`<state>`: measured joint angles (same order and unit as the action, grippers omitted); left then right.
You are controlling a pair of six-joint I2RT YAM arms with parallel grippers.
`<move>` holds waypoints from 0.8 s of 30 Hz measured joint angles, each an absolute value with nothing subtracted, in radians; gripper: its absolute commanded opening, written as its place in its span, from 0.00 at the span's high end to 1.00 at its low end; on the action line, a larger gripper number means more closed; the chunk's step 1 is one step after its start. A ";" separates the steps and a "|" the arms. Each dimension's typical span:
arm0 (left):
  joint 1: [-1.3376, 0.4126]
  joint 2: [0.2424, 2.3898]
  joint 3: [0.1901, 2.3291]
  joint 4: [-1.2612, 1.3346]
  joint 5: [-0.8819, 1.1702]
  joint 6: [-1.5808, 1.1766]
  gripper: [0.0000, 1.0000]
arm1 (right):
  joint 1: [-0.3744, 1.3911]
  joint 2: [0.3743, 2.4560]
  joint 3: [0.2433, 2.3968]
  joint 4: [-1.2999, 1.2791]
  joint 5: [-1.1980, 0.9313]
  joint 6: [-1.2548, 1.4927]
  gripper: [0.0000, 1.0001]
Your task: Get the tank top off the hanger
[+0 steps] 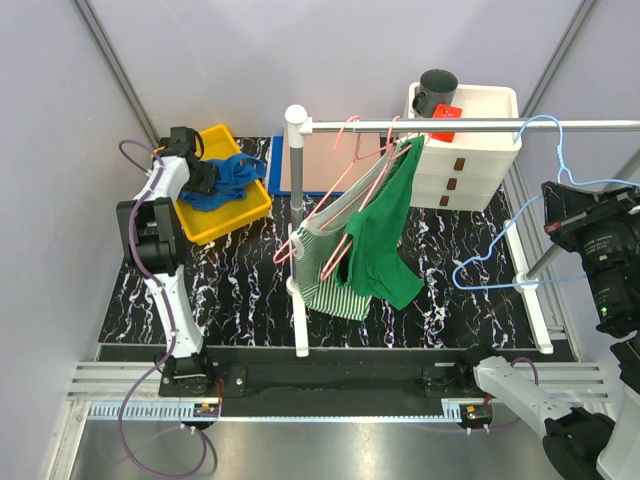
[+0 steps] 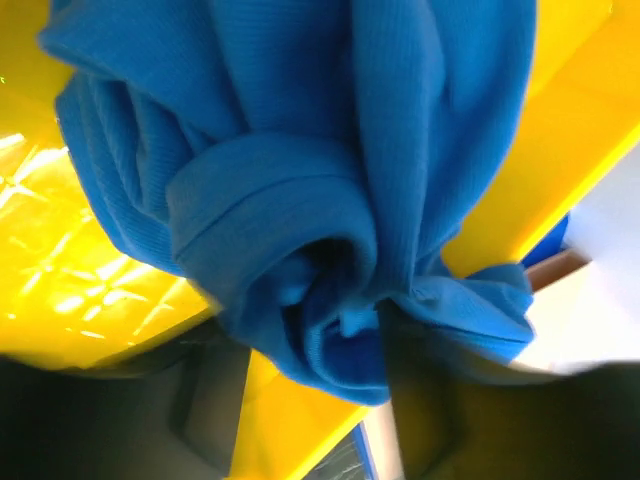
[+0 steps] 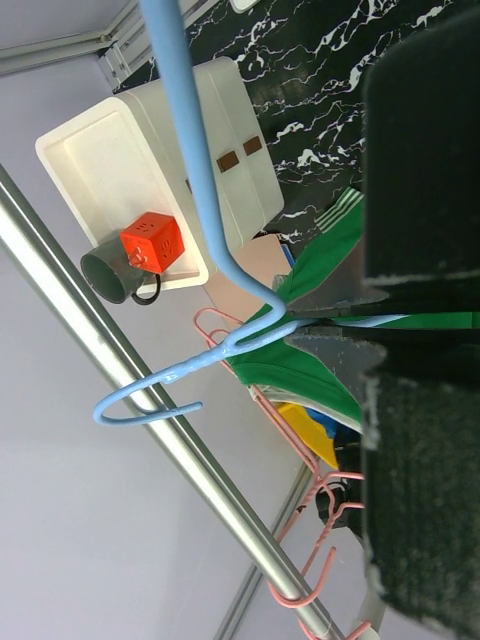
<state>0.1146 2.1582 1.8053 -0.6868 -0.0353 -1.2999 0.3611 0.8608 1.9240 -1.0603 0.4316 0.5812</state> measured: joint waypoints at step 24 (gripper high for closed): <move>0.180 1.802 1.718 -0.665 -0.181 -0.987 1.00 | 0.361 0.854 1.885 -1.059 0.358 0.574 1.00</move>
